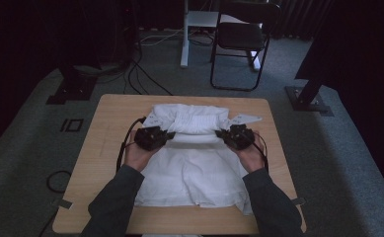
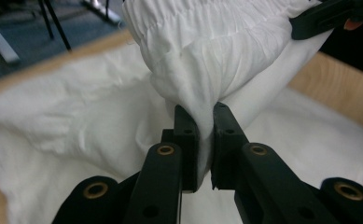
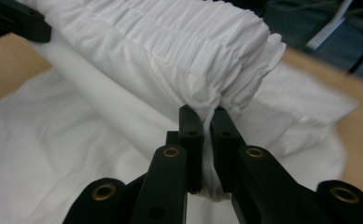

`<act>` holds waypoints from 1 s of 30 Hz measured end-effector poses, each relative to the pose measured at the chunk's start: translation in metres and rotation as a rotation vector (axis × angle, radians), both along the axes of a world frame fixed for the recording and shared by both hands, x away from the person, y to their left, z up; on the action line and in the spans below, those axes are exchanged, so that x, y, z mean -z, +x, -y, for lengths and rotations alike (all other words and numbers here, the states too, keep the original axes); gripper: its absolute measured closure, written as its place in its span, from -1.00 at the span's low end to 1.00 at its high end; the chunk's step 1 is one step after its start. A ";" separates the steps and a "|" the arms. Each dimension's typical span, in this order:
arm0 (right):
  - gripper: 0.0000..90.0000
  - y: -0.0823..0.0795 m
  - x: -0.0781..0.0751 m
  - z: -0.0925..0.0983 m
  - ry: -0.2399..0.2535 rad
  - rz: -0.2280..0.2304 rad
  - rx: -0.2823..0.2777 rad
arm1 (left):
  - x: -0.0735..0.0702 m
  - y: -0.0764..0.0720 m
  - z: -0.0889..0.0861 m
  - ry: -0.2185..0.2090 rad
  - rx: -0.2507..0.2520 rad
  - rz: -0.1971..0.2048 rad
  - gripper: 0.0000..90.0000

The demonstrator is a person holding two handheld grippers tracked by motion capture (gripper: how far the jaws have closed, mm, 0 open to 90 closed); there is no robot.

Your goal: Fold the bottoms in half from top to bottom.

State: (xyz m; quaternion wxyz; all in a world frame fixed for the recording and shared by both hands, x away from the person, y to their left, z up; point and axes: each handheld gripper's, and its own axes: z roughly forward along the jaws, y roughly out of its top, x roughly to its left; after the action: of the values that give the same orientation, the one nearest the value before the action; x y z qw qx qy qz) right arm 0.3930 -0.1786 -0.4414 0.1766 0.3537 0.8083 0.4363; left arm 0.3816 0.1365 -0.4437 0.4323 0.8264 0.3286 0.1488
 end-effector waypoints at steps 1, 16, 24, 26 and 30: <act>0.90 -0.004 0.010 -0.001 -0.010 -0.021 -0.008 | 0.010 -0.003 0.000 0.008 0.008 -0.026 0.84; 0.16 -0.014 0.087 0.000 -0.074 -0.240 -0.033 | 0.060 -0.010 -0.007 0.042 -0.021 -0.179 0.15; 0.91 0.006 0.059 0.024 0.030 -0.174 0.096 | 0.039 0.026 -0.009 0.043 -0.126 -0.145 0.98; 0.93 0.019 0.066 0.021 0.014 -0.203 0.117 | 0.048 0.036 0.000 0.057 -0.127 -0.184 1.00; 0.93 0.039 0.085 0.009 -0.031 -0.245 0.134 | 0.069 0.049 0.015 0.114 -0.132 -0.234 1.00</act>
State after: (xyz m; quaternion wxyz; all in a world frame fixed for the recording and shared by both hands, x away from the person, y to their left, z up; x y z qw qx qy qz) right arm 0.4320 -0.1879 -0.5260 0.1106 0.4550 0.8049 0.3646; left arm 0.4305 0.1219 -0.5129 0.3327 0.8379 0.4214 0.0981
